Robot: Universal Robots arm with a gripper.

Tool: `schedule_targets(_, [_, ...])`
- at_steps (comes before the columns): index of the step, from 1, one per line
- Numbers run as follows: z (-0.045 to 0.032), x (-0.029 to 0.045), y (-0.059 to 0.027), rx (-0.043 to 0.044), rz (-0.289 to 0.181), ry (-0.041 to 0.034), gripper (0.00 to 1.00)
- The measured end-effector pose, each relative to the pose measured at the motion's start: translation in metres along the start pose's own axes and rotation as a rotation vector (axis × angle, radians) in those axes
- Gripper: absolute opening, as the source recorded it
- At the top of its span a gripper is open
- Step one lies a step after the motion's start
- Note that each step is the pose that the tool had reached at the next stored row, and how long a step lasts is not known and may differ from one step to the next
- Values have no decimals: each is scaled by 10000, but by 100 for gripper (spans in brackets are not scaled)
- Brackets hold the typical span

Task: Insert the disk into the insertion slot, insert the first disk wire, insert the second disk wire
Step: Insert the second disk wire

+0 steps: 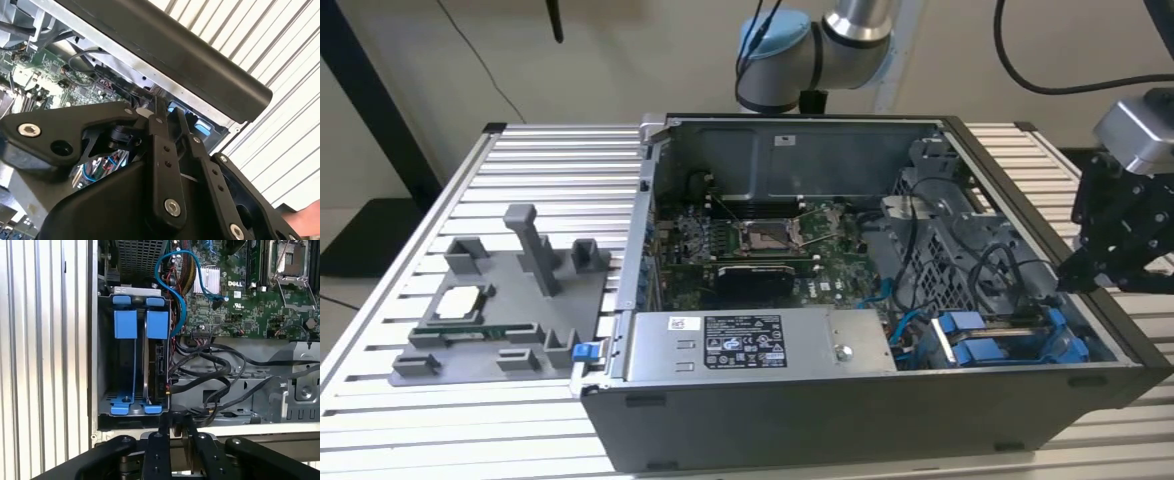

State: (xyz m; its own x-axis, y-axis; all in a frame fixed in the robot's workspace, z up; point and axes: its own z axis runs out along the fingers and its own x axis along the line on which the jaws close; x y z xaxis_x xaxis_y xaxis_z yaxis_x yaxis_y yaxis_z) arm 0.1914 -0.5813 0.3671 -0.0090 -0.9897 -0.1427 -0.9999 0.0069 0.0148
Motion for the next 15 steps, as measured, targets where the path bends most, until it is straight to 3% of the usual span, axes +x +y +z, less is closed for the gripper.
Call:
schedule_targets(6, [41,1,-1,-78,118,38,100])
schedule_targets(7, [47,1,-1,-82,137,38,0])
schedule_targets(15, [40,0,3,-80,248,33,0])
